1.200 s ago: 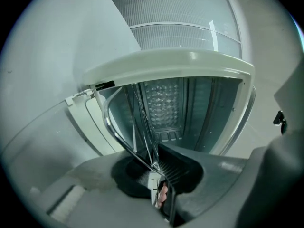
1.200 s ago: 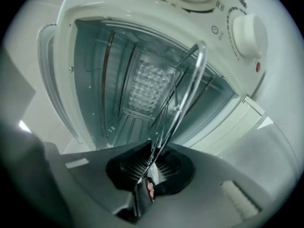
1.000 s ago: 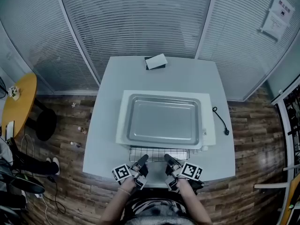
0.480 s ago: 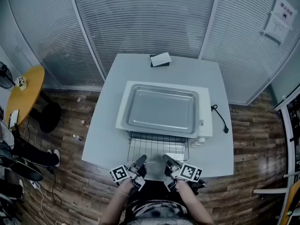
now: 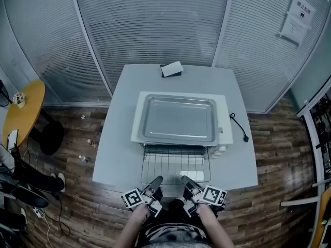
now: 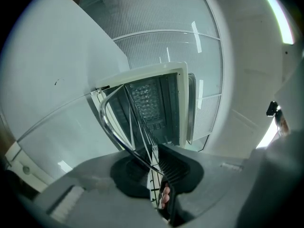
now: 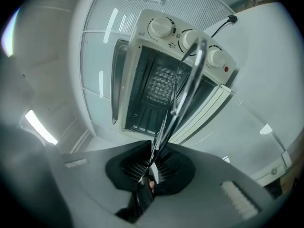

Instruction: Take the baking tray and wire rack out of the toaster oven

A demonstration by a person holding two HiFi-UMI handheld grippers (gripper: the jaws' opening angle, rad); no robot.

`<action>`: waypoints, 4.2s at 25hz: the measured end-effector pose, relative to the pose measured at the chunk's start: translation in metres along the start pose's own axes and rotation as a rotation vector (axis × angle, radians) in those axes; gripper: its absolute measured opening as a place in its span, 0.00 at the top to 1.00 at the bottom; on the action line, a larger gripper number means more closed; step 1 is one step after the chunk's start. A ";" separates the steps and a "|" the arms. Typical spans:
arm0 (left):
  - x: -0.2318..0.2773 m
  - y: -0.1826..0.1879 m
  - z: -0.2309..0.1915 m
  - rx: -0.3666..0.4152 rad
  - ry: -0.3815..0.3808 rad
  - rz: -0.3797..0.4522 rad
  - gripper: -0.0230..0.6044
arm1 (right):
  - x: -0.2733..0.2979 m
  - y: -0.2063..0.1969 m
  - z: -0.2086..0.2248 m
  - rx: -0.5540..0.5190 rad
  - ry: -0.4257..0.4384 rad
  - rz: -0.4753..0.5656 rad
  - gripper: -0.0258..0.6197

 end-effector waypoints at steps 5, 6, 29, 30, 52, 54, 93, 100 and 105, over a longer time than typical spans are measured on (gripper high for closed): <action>-0.023 -0.002 0.010 0.083 -0.031 -0.038 0.91 | -0.014 -0.024 -0.017 0.009 0.000 0.044 0.93; -0.028 -0.003 0.010 0.094 -0.030 -0.048 0.91 | -0.015 -0.028 -0.022 -0.004 0.015 0.047 0.93; -0.108 0.013 0.109 0.367 -0.231 -0.023 0.89 | -0.031 -0.056 -0.139 -0.198 0.213 0.095 0.92; -0.105 0.016 0.111 0.369 -0.232 -0.019 0.89 | -0.028 -0.052 -0.138 -0.196 0.207 0.097 0.93; 0.005 0.073 0.143 0.321 -0.143 -0.008 0.90 | 0.027 0.065 -0.108 -0.139 0.223 0.097 0.92; 0.012 0.077 0.144 0.319 -0.142 0.001 0.90 | 0.032 0.073 -0.106 -0.140 0.220 0.092 0.92; -0.009 0.115 0.154 1.328 0.227 0.296 0.40 | -0.010 0.117 -0.112 -1.069 -0.308 0.072 0.38; 0.007 0.124 0.159 1.319 0.234 0.313 0.40 | 0.001 0.138 -0.108 -1.071 -0.303 0.033 0.38; 0.018 0.130 0.161 1.330 0.250 0.333 0.40 | 0.008 0.149 -0.102 -1.061 -0.289 0.025 0.38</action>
Point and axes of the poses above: the fingertips, and each gripper's own axes: x forward along the fingers, z to its right, y out of its top, the point moved 6 cm from there along -x, backward along the fingers, and after that the axes turned 12 degrees about y, right-handed, at the moved point
